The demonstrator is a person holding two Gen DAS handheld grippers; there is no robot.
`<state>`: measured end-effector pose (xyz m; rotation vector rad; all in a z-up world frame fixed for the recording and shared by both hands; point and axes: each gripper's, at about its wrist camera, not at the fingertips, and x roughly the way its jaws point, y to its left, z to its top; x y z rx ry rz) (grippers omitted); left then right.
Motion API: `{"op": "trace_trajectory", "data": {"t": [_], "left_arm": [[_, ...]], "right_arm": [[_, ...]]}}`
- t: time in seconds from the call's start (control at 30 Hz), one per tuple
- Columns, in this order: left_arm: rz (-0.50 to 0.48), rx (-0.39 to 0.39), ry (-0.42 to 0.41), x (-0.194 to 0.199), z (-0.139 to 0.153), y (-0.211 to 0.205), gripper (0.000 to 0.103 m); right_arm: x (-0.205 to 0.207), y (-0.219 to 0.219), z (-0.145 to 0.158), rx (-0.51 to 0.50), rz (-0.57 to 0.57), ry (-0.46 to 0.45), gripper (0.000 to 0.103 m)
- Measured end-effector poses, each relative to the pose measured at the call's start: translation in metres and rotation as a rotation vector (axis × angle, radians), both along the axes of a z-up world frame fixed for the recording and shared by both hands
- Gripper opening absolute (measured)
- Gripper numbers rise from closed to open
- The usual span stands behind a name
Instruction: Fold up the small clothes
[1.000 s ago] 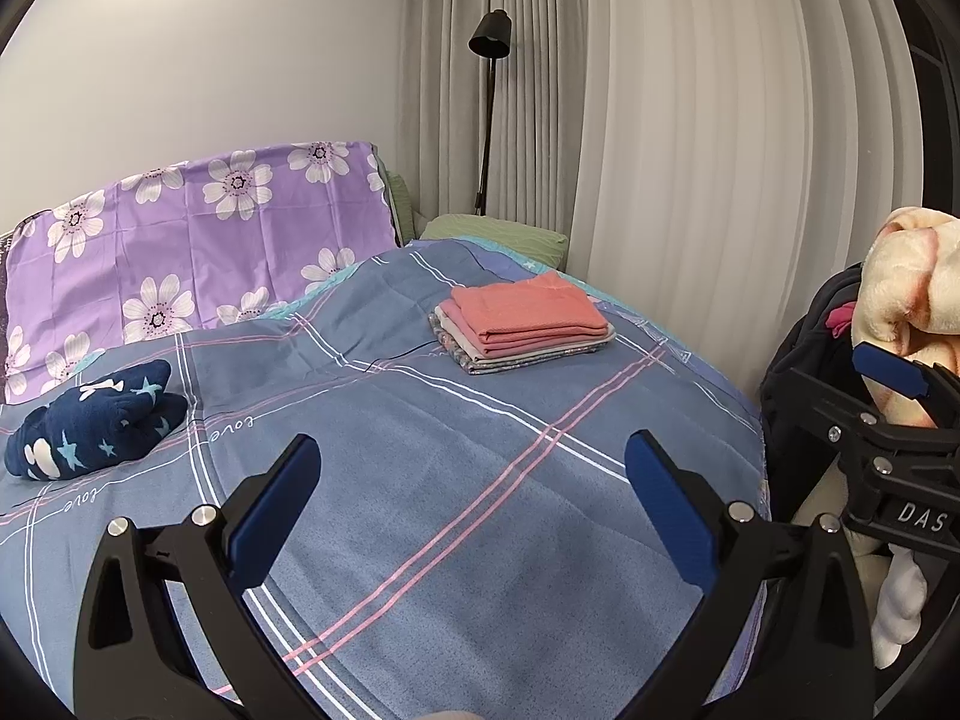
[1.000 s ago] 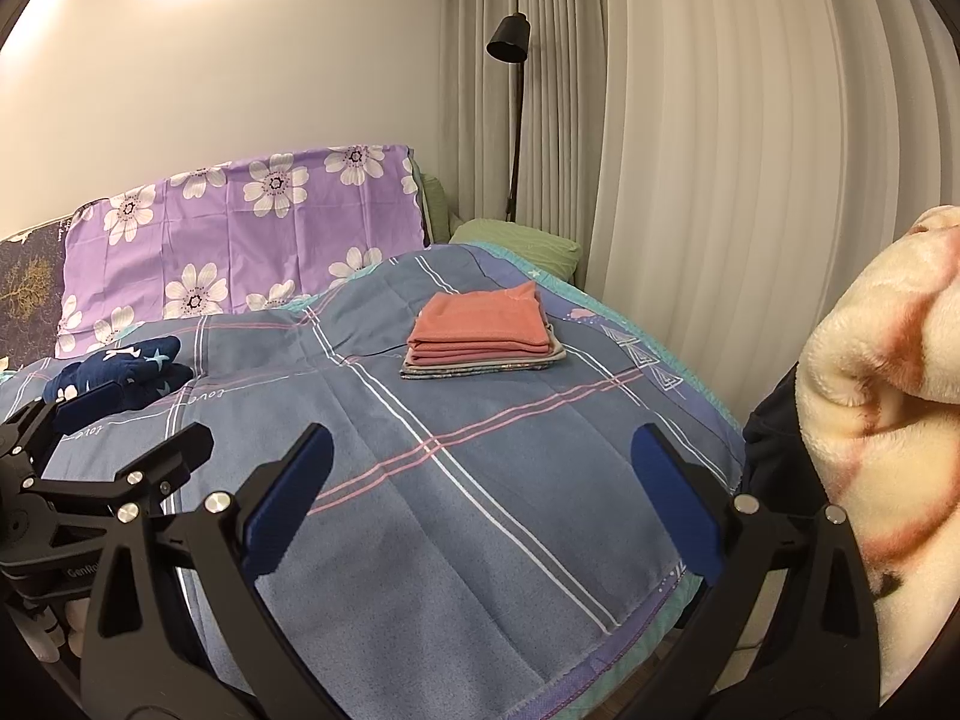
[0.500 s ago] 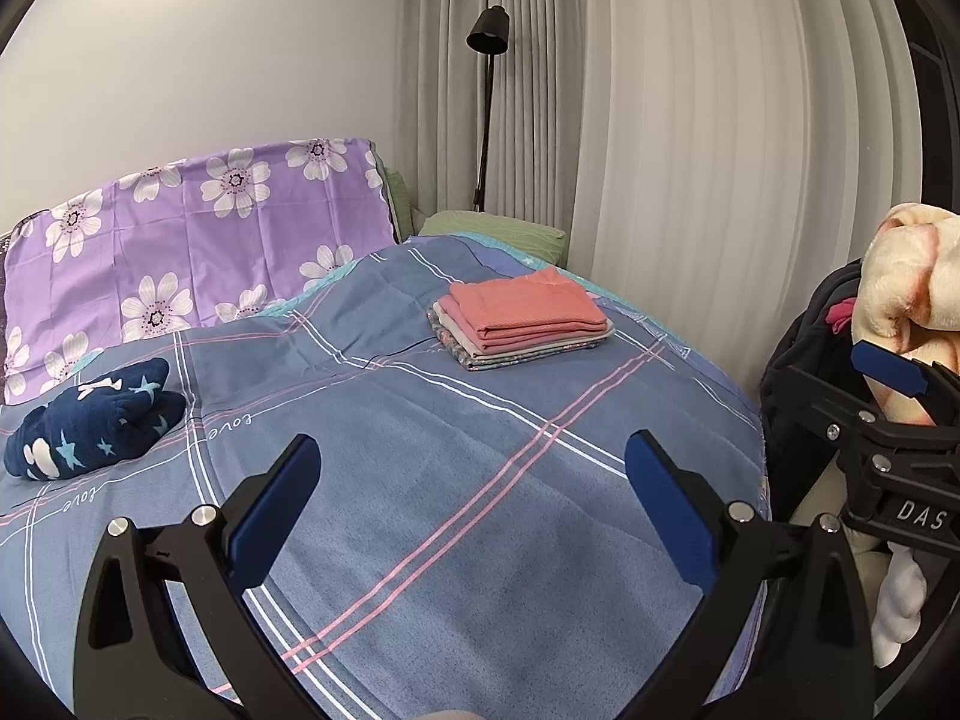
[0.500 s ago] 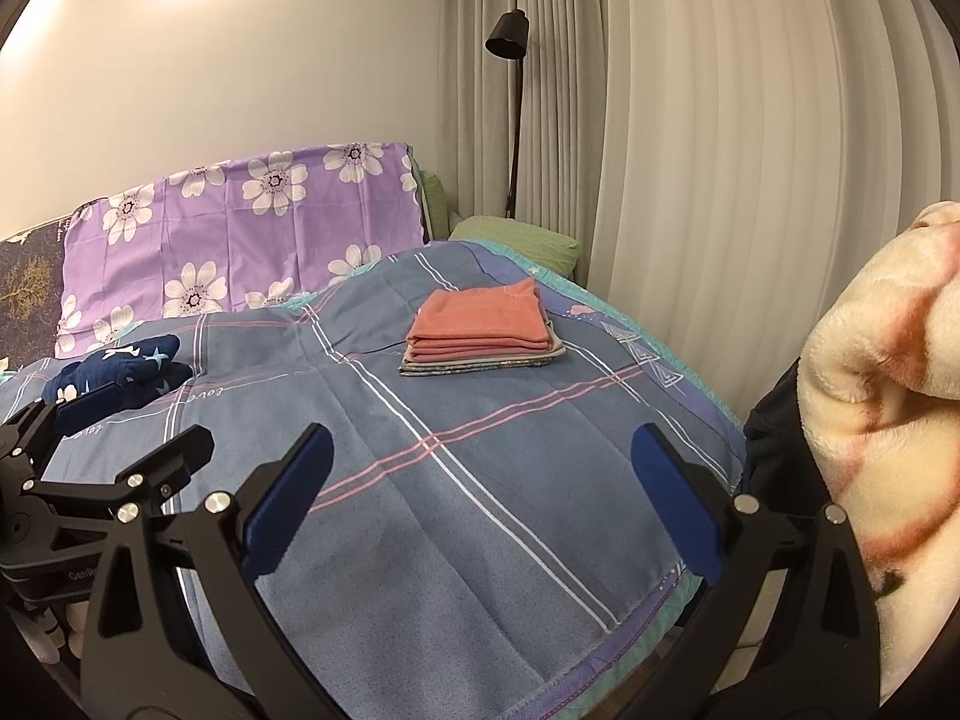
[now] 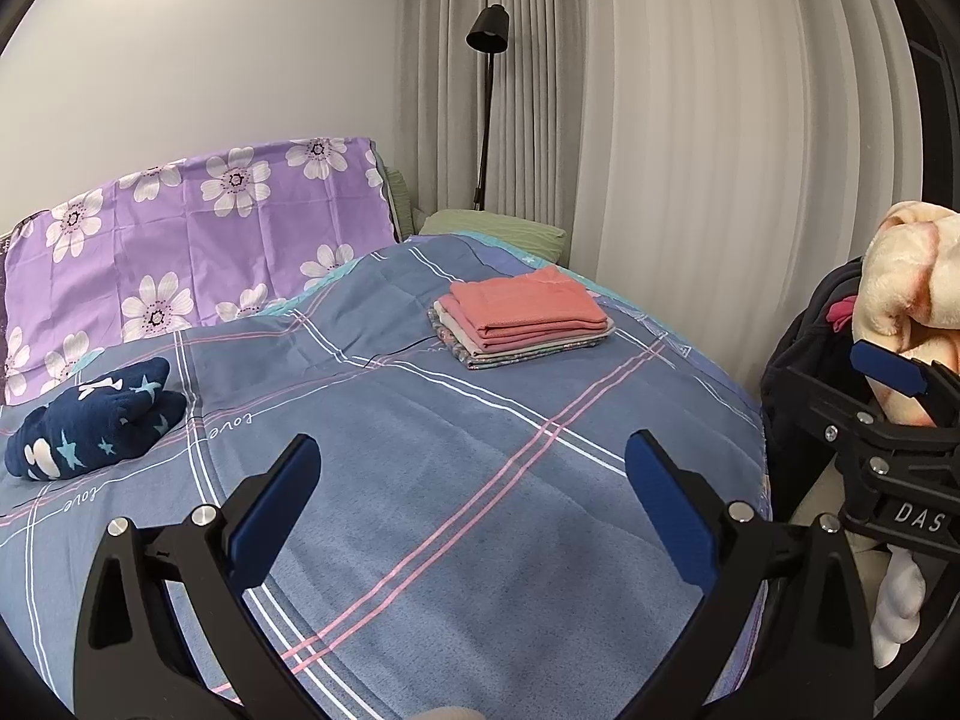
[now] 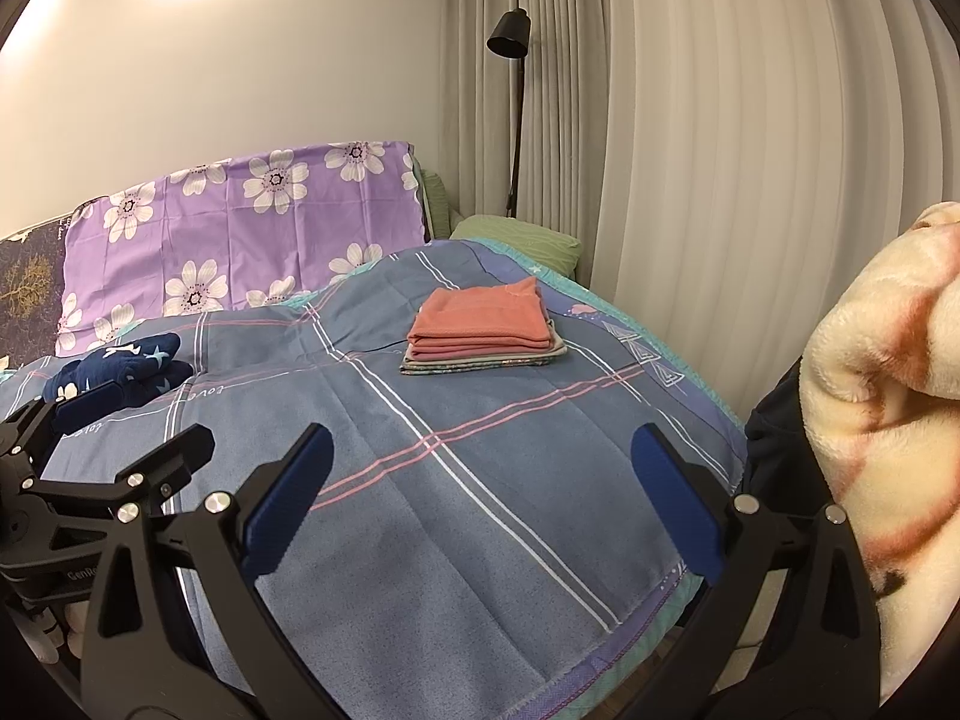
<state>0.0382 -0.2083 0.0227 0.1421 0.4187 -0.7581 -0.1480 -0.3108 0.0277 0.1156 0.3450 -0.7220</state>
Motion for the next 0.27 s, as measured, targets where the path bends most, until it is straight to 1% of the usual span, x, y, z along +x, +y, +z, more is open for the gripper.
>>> {"op": "trace_trajectory", "data": {"t": [0.27], "left_arm": [[0.001, 0.001, 0.003, 0.0003, -0.0006, 0.0005, 0.102]], "right_arm": [[-0.0006, 0.0007, -0.0001, 0.001, 0.001, -0.001, 0.101]]}}
